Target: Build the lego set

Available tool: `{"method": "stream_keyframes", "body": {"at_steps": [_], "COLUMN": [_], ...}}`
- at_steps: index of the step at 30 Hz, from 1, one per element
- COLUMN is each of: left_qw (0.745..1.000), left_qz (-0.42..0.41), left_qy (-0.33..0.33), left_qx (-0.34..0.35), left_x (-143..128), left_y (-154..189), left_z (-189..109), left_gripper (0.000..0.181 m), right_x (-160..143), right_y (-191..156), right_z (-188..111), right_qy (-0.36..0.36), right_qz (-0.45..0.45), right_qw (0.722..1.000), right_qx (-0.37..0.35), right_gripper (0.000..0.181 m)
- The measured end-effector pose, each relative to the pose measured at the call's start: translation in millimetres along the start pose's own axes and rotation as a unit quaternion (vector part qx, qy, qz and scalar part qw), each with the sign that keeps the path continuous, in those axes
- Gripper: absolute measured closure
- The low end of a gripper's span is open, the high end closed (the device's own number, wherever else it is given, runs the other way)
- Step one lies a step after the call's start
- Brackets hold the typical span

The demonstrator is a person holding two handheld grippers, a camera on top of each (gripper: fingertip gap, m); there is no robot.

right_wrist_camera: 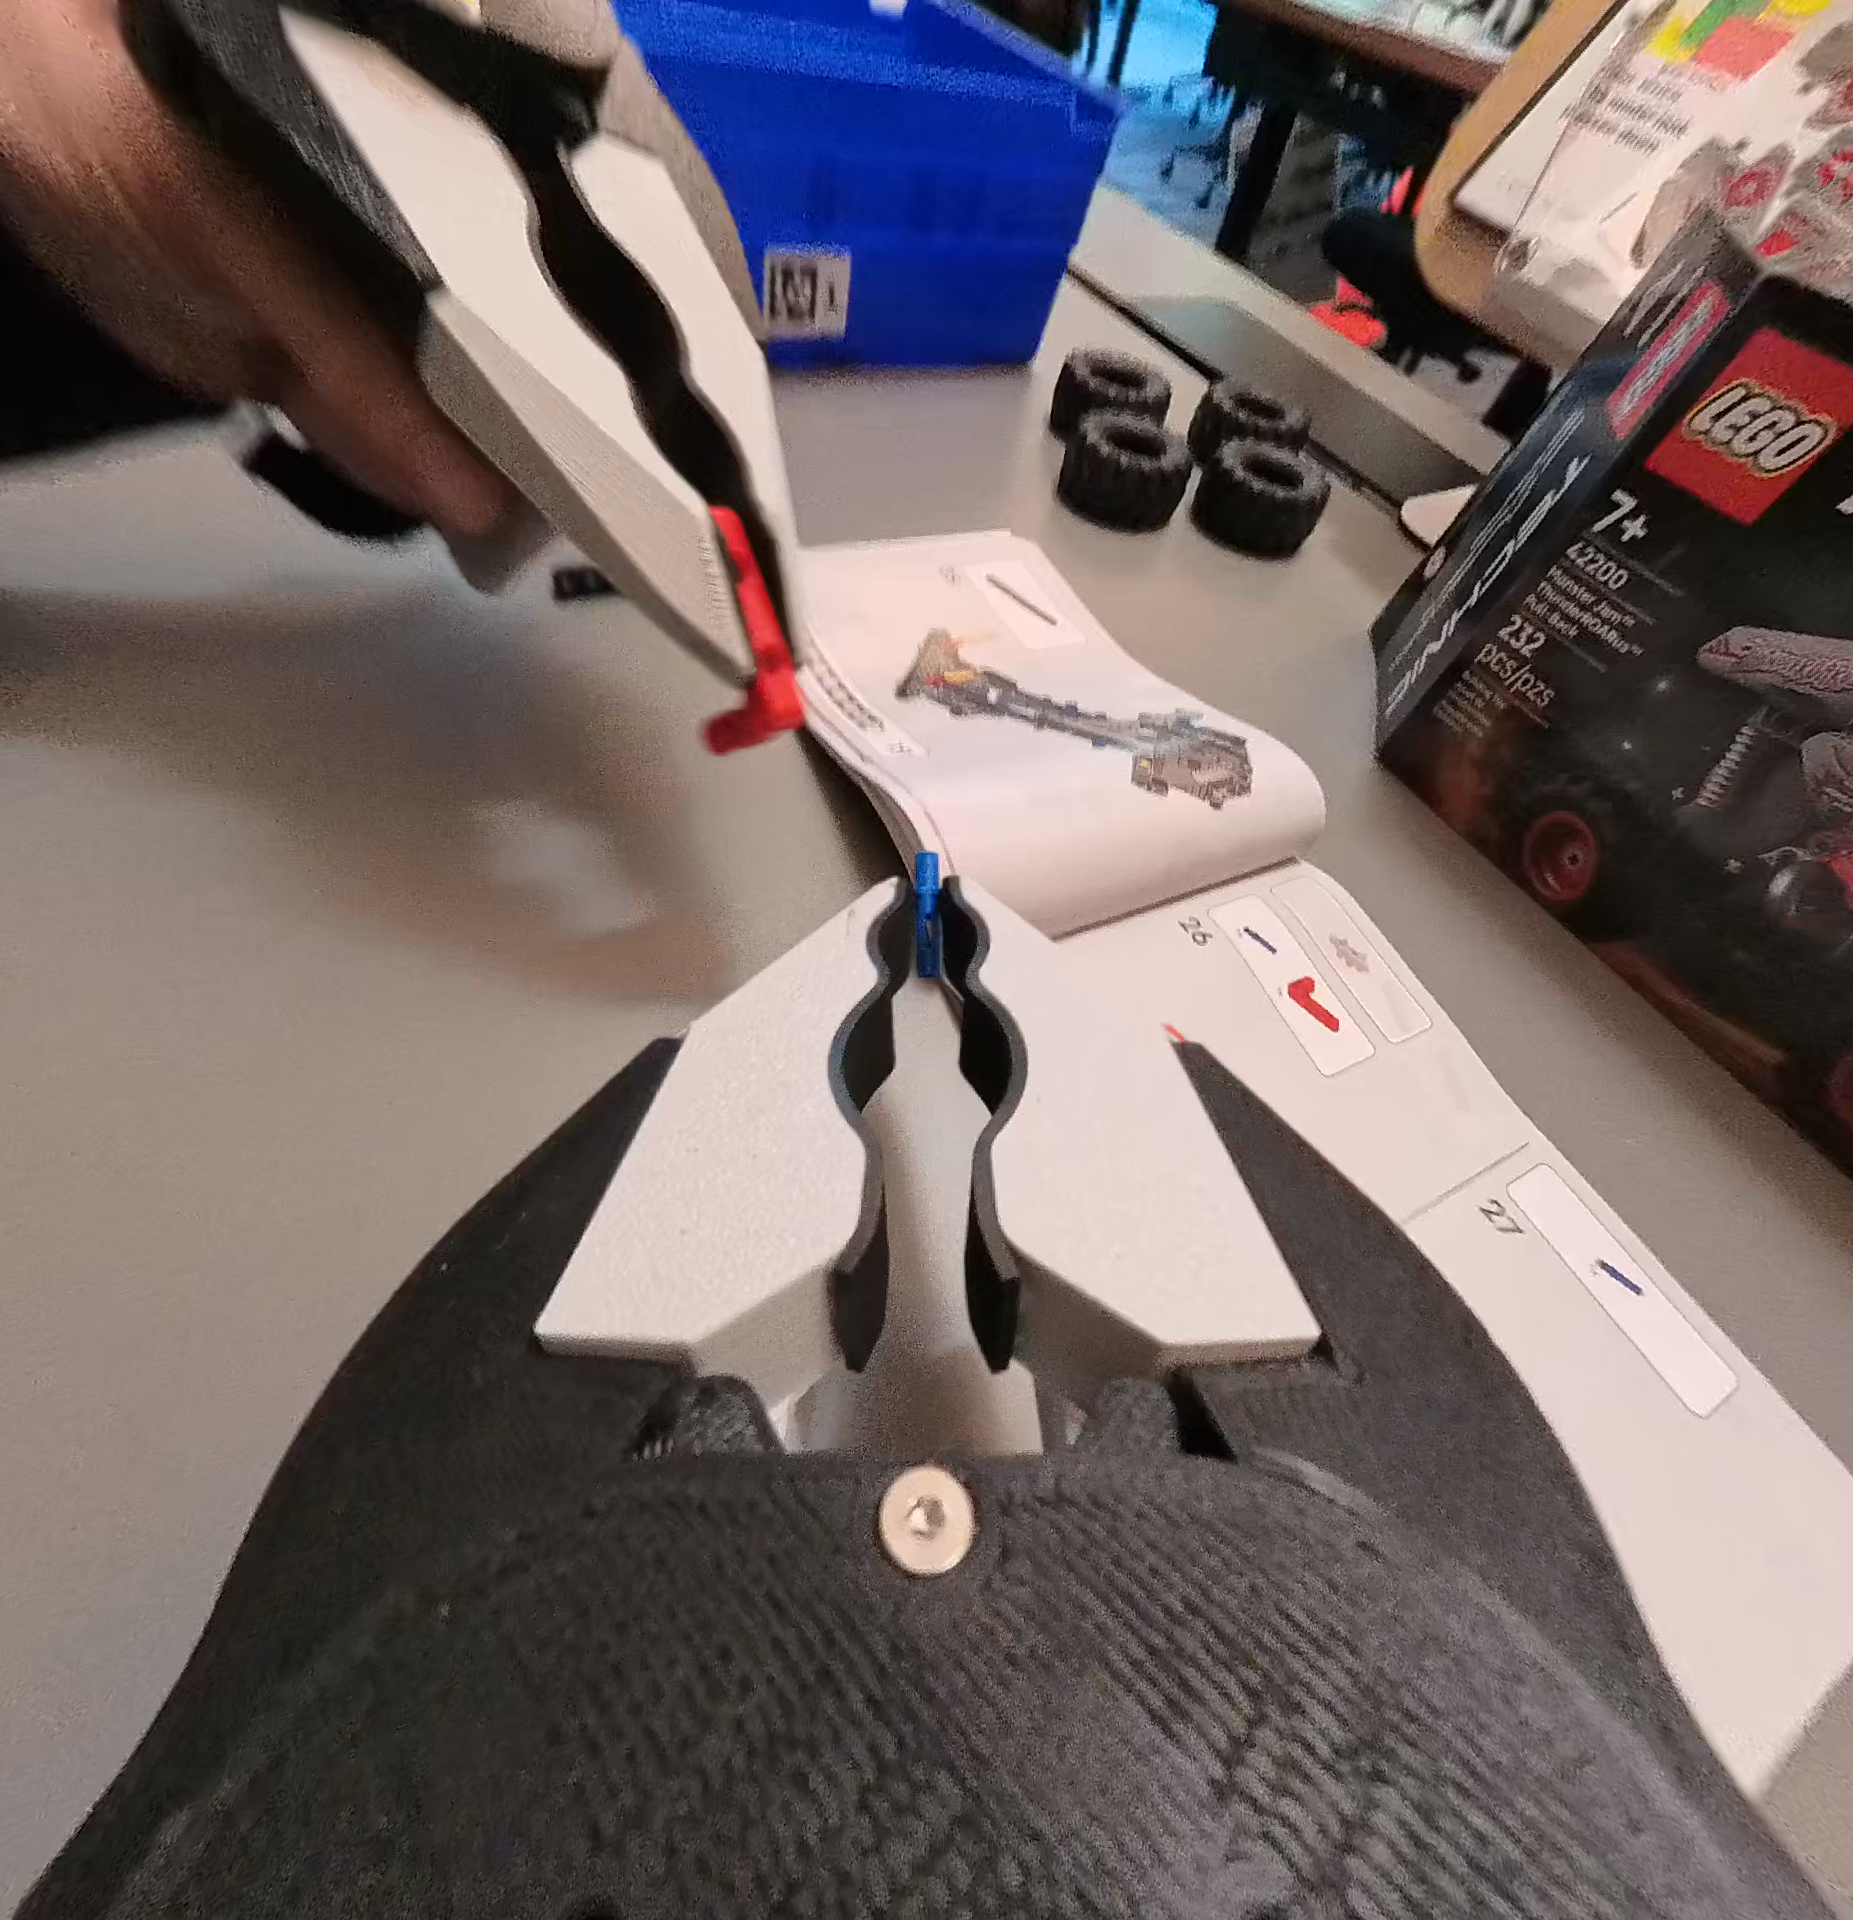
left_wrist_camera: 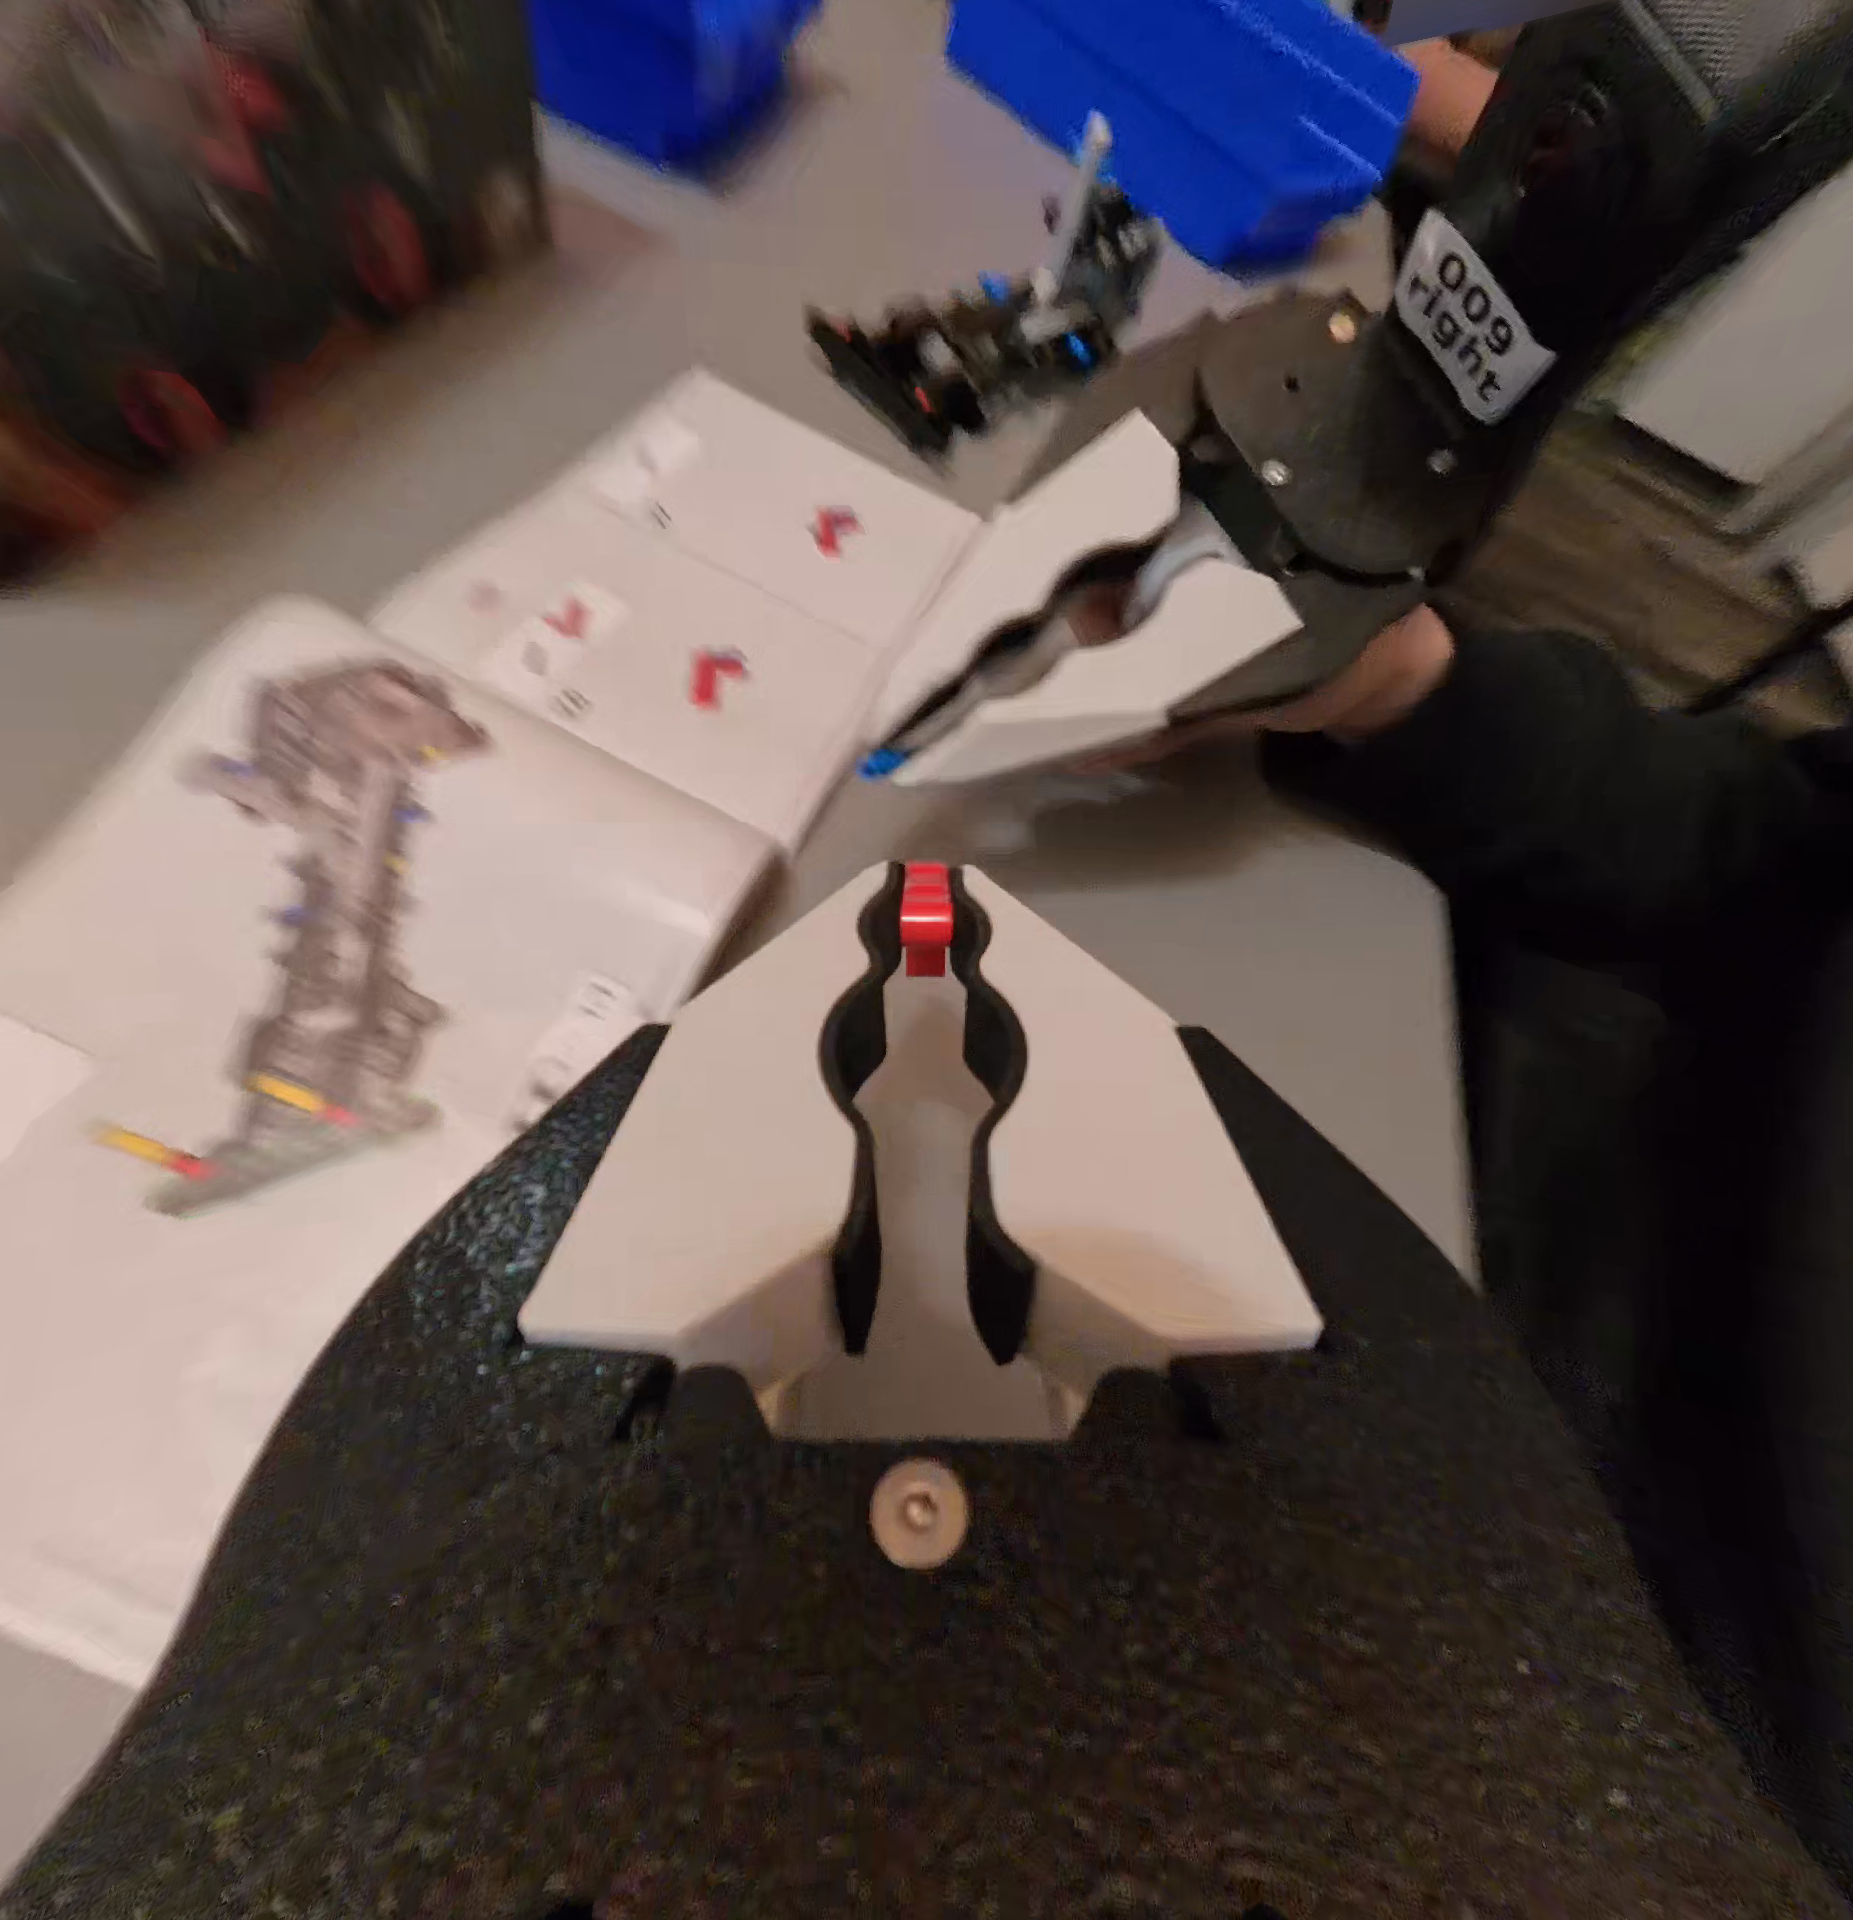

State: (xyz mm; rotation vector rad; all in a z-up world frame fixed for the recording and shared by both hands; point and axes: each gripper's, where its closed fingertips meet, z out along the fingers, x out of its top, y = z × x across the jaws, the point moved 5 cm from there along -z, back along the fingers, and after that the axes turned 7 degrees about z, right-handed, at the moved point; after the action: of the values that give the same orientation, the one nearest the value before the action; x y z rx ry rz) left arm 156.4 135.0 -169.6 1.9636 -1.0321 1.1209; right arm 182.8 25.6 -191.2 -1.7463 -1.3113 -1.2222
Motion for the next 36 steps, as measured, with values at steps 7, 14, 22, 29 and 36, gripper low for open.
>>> {"method": "stream_keyframes", "body": {"at_steps": [7,14,22,29,36], "left_qw": [0.956,0.9,0.871,0.867,0.868], "left_qz": [0.195,0.313,0.369,0.387,0.384], "left_qy": [0.149,0.186,0.159,0.137,0.144], "left_qx": [0.161,0.239,0.282,0.281,0.28], "left_x": [20.2,25.0,24.2,23.2,24.9], "left_y": [-3.9,5.0,13.3,18.1,20.4], "left_z": [-1.8,-5.4,-7.6,-2.3,-0.2], "left_gripper": [0.176,0.176,0.176,0.176,0.176], "right_x": [23.3,31.1,44.7,43.0,40.6], "right_y": [-0.6,-1.5,-14.0,-13.6,-9.7], "right_z": [-3.7,-8.3,-7.2,-7.3,-7.2], "right_qy": [0.1,0.15,0.185,0.179,0.176], "right_qz": [0.129,0.173,0.13,0.119,0.14], "right_qw": [0.985,0.97,0.971,0.975,0.972], "right_qx": [0.054,0.079,0.074,0.06,0.064], "right_gripper": [0.178,0.179,0.178,0.179,0.179]}}
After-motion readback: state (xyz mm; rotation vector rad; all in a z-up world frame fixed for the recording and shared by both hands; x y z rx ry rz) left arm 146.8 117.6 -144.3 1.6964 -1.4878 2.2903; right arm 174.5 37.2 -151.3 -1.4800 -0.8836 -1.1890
